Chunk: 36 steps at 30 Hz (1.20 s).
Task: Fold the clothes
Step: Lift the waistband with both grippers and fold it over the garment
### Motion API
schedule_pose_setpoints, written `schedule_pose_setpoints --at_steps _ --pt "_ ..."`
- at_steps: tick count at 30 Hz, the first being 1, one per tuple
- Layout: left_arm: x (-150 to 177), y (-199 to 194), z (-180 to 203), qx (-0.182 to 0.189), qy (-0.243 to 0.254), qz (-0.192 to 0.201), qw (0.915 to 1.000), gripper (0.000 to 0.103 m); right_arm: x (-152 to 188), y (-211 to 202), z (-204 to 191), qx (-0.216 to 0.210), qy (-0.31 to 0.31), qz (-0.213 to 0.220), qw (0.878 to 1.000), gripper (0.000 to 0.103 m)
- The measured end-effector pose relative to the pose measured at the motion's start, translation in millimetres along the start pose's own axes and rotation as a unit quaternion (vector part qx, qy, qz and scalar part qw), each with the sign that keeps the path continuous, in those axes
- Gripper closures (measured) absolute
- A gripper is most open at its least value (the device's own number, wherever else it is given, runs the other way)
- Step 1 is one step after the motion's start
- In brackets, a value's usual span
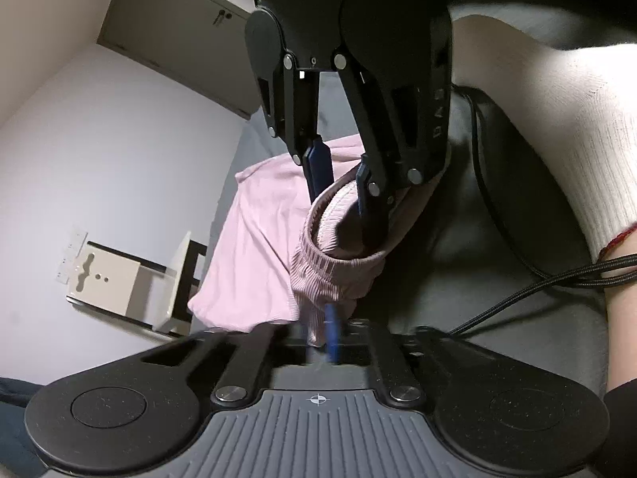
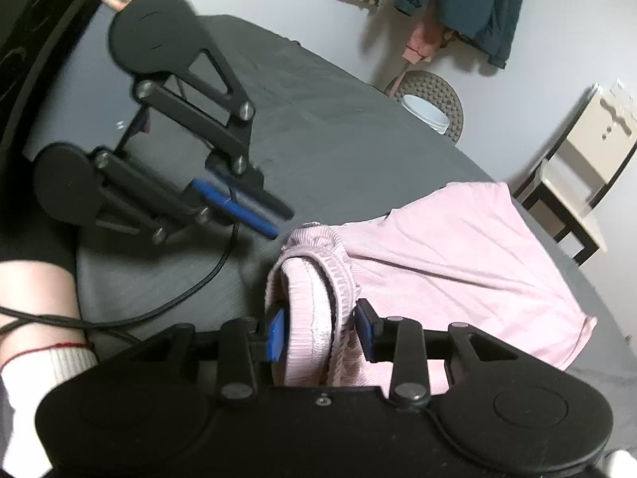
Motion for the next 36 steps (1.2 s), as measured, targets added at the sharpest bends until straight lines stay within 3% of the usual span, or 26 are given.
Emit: schedule_pose_setpoints --at_steps 1,2,3,6,8,14,18,21,23,25,28,32,35,36 --pt "-0.9 -0.7 -1.0 -0.005 -0.002 0.002 1.0000 0.026 0.6 -0.4 2.6 -0.006 0.007 0.002 1.000 0.068" --pt "-1.7 -2.7 -2.7 -0.019 -0.006 0.014 0.9997 0.008 0.9 -0.4 5.8 -0.012 0.014 0.003 1.000 0.068" --pt "-2.5 -4.9 -4.4 -0.035 -0.010 0.026 0.9990 0.000 1.6 -1.0 8.3 -0.018 0.021 0.004 1.000 0.068" --pt "-9.7 -11.1 -9.5 -0.035 -0.020 0.059 0.9975 0.000 3.6 -4.1 12.0 -0.026 0.030 0.007 0.999 0.068" --pt "-13.8 -9.2 -4.6 -0.053 0.018 0.073 0.9958 0.000 3.8 -5.2 14.8 -0.031 0.034 0.009 0.999 0.068" --pt "-15.7 21.0 9.0 -0.055 0.136 0.087 0.9854 0.000 3.2 -5.7 18.6 -0.036 0.018 0.009 0.999 0.068" --pt "-17.8 33.4 20.4 -0.046 0.170 0.114 0.9777 0.001 2.2 -4.9 18.6 -0.040 0.014 0.007 0.999 0.068" --pt "-24.8 38.4 21.0 -0.045 0.164 0.112 0.9790 0.001 2.6 -4.2 16.1 -0.043 0.005 0.005 0.999 0.068" --pt "-29.6 41.5 21.3 -0.043 0.160 0.111 0.9799 0.005 2.9 -3.9 14.5 -0.044 0.001 0.004 0.999 0.068" --pt "-34.3 44.7 21.5 -0.042 0.155 0.110 0.9809 0.029 3.2 -3.6 14.2 -0.046 0.000 0.003 0.999 0.068" --pt "-41.4 49.4 21.9 -0.041 0.148 0.108 0.9822 0.051 2.6 -4.5 15.1 -0.042 -0.004 0.003 0.999 0.068" --pt "-50.9 55.7 22.5 -0.038 0.139 0.105 0.9839 0.061 5.5 -9.7 14.0 -0.037 -0.008 -0.001 0.999 0.060" --pt "-57.8 60.0 20.0 -0.033 0.122 0.100 0.9868 0.066 11.9 -21.9 10.0 -0.017 -0.007 0.001 1.000 0.045" --pt "-60.0 61.1 16.9 -0.028 0.109 0.097 0.9889 0.066 14.5 -26.5 7.0 -0.006 -0.008 0.003 1.000 0.035"
Point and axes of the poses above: each gripper's, at about its wrist camera, not at the fingertips, and y roughly the way its jaws point, z to its right, x to its underside, the point moved 6 cm from there along y, roughly the way its jaws point, and after that the axes turned 10 degrees about -z, right-handed, at the moved point
